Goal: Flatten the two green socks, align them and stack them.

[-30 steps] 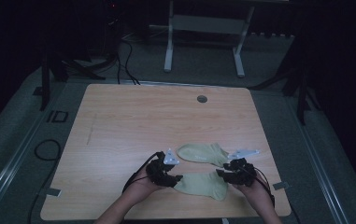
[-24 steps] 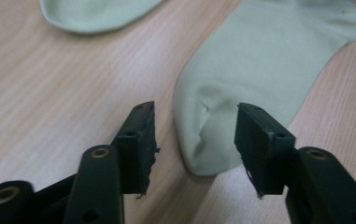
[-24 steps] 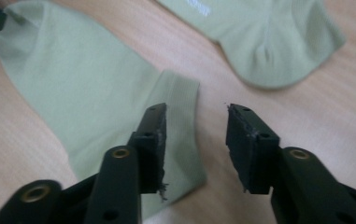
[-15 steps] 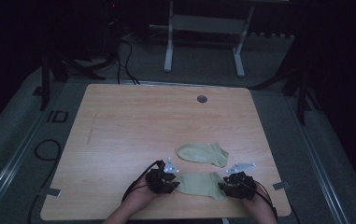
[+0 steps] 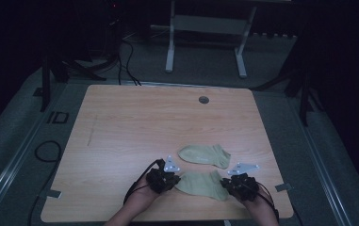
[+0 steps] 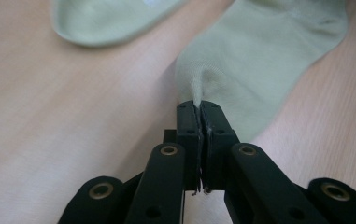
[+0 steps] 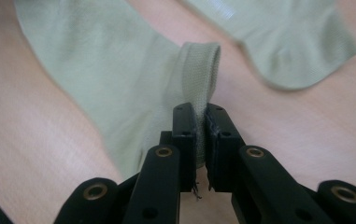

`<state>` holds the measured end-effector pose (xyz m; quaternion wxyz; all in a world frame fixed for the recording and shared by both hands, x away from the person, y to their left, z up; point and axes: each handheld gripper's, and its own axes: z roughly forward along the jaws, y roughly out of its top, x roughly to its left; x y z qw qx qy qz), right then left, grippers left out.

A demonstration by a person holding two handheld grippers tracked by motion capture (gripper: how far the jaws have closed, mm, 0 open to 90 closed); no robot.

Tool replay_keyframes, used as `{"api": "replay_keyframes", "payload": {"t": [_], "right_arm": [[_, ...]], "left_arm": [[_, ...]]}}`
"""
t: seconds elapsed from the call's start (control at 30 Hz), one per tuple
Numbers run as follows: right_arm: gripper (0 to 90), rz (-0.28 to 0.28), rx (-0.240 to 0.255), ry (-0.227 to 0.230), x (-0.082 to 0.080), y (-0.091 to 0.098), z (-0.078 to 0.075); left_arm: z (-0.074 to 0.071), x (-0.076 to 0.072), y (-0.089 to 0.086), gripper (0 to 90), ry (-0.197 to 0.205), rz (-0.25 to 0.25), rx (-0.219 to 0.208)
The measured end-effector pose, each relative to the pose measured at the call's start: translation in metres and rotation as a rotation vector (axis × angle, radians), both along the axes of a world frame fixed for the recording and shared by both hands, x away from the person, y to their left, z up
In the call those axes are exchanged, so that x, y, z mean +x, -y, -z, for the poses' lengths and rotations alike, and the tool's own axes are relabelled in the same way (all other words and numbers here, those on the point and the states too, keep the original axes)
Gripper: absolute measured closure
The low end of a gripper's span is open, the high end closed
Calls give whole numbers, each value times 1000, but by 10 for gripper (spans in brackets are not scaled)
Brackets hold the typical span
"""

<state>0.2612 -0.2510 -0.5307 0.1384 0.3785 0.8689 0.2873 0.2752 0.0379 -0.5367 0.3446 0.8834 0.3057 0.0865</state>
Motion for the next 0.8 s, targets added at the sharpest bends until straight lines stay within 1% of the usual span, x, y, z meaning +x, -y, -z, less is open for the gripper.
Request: {"api": "replay_keyframes", "payload": {"t": [0.1, 0.17, 0.27, 0.33, 0.37, 0.4, 0.43, 0.47, 0.5, 0.53, 0.63, 0.67, 0.77, 0.8], "right_arm": [[834, 14, 21, 13, 7, 5, -11], [835, 24, 32, 21, 12, 8, -18], [834, 52, 54, 33, 23, 14, -27], [834, 73, 67, 38, 32, 18, -32], [834, 82, 80, 35, 38, 21, -34], [834, 86, 82, 35, 42, 22, -35], [834, 94, 79, 35, 47, 22, -36], [834, 102, 74, 34, 52, 23, -37], [834, 107, 69, 31, 60, 24, -38], [833, 116, 69, 28, 65, 25, -39], [833, 121, 69, 10, 81, 27, -42], [833, 125, 62, 8, 87, 27, -42], [832, 132, 45, -10, 97, 26, -40], [832, 134, 41, -24, 101, 26, -37]], "left_arm": [[-12, 9, 0, 870, 20, -12, 0], [-19, 16, 0, 870, 21, -14, -8], [-29, 27, 3, 869, 33, -19, -7], [-35, 37, 7, 870, 48, -18, 7], [-36, 40, 8, 869, 52, -24, 8], [-37, 45, 10, 870, 54, -30, 13], [-38, 49, 11, 870, 55, -29, 17], [-39, 56, 13, 870, 57, -41, 22], [-39, 60, 14, 870, 51, -41, 21], [-38, 63, 16, 870, 57, -49, 23], [-34, 72, 21, 870, 64, -59, 49], [-32, 75, 22, 870, 60, -61, 53], [-26, 84, 26, 870, 51, -76, 67], [-24, 85, 27, 869, 55, -80, 70]]}}
